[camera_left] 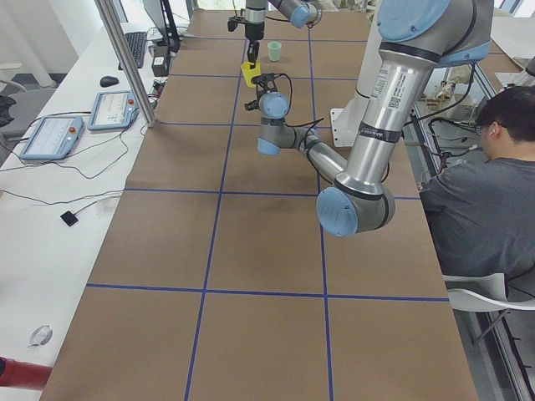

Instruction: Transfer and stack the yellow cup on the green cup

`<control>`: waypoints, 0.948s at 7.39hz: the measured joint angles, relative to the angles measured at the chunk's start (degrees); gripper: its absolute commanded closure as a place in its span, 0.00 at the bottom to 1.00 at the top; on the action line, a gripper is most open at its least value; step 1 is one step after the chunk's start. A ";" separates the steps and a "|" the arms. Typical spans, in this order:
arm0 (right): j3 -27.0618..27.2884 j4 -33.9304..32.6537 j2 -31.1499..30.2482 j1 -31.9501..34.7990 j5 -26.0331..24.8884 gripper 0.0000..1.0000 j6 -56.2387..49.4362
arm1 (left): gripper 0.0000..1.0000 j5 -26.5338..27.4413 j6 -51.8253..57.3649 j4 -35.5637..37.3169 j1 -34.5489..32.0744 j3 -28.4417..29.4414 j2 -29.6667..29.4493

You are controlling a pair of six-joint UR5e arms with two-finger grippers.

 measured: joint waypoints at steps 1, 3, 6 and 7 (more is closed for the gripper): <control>0.76 -0.44 -1.82 1.92 -0.33 1.00 -0.18 | 0.00 0.07 -1.49 3.59 -1.70 0.01 0.59; 3.31 -0.60 -6.62 5.63 -0.57 1.00 -2.23 | 0.00 0.07 -2.56 15.77 -5.81 -0.02 1.00; 5.76 -0.43 -12.62 10.49 0.07 1.00 -11.63 | 0.00 -0.31 -2.49 34.88 -14.33 -0.20 3.24; 7.14 -0.32 -14.83 11.95 0.91 1.00 -14.96 | 0.00 -0.51 -2.22 38.34 -18.00 -0.13 5.49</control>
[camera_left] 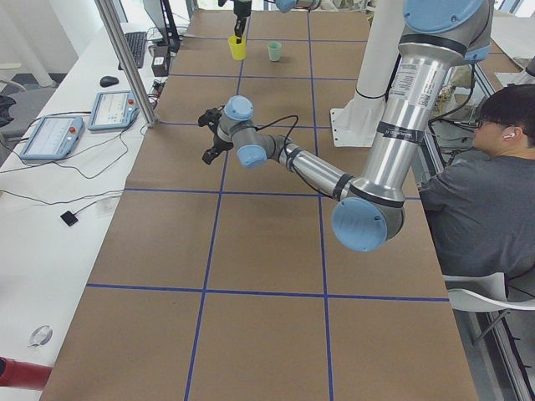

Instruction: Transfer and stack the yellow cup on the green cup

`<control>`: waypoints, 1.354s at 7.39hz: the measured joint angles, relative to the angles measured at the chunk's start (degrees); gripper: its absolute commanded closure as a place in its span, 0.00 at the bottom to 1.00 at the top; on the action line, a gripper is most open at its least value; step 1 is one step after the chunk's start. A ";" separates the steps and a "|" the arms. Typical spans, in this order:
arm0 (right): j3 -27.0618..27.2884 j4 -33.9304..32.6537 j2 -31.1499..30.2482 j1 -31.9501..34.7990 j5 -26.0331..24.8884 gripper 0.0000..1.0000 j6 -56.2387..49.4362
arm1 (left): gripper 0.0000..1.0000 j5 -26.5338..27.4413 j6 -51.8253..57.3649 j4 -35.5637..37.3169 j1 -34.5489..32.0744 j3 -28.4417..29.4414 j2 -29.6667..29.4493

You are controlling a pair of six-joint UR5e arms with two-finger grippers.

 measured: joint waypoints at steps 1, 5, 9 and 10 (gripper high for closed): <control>0.93 0.06 -1.63 1.51 1.12 1.00 -2.77 | 0.00 -0.23 0.16 2.71 -3.42 0.21 2.80; 6.16 0.52 -10.03 4.78 4.32 1.00 -12.24 | 0.00 -8.48 13.85 17.38 -18.84 3.10 7.36; 7.85 8.86 -21.57 6.86 4.59 1.00 -21.60 | 0.00 -8.77 33.84 31.10 -29.16 5.94 8.01; 7.73 13.51 -25.95 7.48 4.86 1.00 -23.65 | 0.00 -8.68 34.47 32.37 -29.85 6.04 8.08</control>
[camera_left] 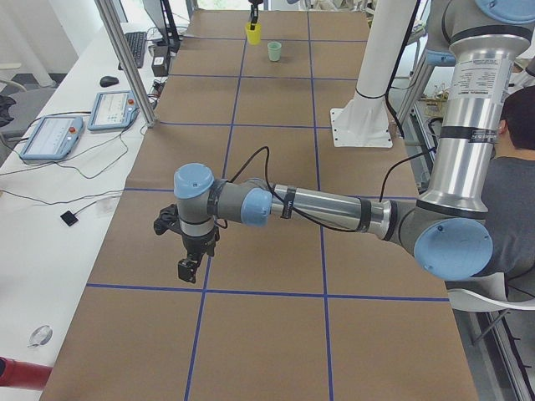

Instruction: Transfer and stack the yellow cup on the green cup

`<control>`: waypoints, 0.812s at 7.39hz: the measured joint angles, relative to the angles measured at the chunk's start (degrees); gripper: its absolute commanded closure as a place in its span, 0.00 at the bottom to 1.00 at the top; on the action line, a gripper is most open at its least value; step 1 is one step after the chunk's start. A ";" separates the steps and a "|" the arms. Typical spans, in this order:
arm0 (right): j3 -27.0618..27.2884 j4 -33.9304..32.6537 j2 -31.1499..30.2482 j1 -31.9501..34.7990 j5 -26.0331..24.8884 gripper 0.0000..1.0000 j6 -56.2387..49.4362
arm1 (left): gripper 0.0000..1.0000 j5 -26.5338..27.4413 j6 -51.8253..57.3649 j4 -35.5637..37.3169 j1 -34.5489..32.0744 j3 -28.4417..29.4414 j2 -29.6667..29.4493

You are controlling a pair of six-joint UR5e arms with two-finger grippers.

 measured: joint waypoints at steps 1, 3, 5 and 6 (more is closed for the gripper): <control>-0.20 5.07 -4.49 0.63 0.87 1.00 -1.45 | 0.00 0.00 0.24 0.59 -0.25 0.11 0.16; -2.33 15.05 -11.86 2.14 3.96 1.00 -3.71 | 0.00 -0.28 0.40 0.53 -0.36 0.39 1.19; -8.85 27.44 -16.51 4.69 8.61 1.00 -5.32 | 0.00 -0.46 0.42 0.19 -0.34 1.26 1.62; -11.61 32.54 -18.51 5.94 10.75 1.00 -5.54 | 0.00 -0.53 0.42 0.16 -0.31 1.91 1.63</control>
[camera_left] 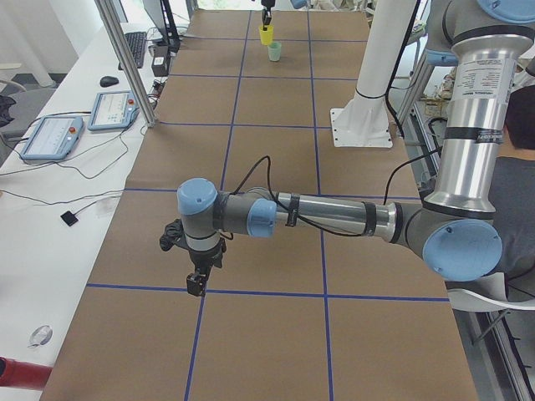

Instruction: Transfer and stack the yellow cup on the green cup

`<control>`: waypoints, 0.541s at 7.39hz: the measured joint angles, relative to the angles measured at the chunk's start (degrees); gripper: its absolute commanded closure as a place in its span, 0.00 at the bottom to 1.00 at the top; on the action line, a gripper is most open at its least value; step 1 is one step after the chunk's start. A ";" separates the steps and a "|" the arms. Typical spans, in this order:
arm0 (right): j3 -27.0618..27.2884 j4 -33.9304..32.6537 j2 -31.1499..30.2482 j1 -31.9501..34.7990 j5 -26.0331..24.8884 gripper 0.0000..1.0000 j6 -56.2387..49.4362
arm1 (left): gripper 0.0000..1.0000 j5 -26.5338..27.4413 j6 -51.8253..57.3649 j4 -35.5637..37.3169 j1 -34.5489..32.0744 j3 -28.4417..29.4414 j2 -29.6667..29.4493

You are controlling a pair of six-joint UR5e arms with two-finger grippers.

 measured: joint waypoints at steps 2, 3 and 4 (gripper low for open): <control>-1.49 3.79 -3.41 1.64 1.66 1.00 -0.09 | 0.00 -0.09 0.00 0.01 0.01 0.72 0.00; -1.58 4.15 -4.31 1.83 1.69 1.00 0.06 | 0.00 -0.10 0.00 0.02 0.01 0.82 -0.01; -1.68 4.21 -4.56 1.83 1.42 1.00 0.31 | 0.00 -0.11 0.00 0.02 0.01 0.86 -0.03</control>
